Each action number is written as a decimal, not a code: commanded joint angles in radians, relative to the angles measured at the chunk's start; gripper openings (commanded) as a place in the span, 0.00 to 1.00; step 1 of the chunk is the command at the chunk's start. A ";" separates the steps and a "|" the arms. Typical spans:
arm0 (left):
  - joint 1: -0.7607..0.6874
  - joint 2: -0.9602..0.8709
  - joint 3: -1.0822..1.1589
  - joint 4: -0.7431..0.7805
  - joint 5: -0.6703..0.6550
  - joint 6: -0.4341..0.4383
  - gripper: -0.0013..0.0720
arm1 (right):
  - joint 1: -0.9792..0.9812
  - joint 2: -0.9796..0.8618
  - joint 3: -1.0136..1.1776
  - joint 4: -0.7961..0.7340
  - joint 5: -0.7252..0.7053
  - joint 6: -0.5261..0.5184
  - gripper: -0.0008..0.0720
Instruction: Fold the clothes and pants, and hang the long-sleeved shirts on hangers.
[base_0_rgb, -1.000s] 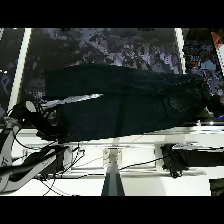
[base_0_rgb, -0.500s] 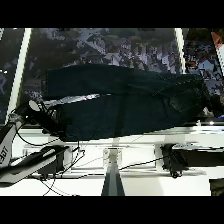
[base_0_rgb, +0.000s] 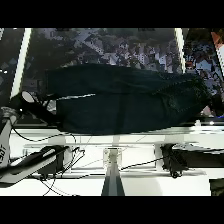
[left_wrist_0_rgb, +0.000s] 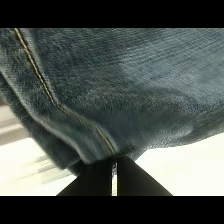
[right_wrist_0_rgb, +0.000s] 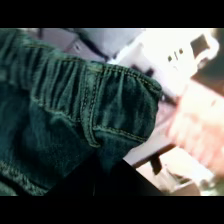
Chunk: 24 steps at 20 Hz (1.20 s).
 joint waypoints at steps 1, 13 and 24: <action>0.051 0.028 0.162 0.022 -0.094 0.093 0.05 | 0.001 0.100 0.001 -0.042 -0.023 -0.014 0.05; 0.488 0.212 0.237 -0.118 0.047 0.134 0.05 | 0.001 0.596 0.001 -0.348 0.009 0.420 0.05; 0.486 0.231 0.375 -0.415 0.448 0.040 0.05 | 0.024 0.808 0.001 -0.139 -0.049 0.531 0.05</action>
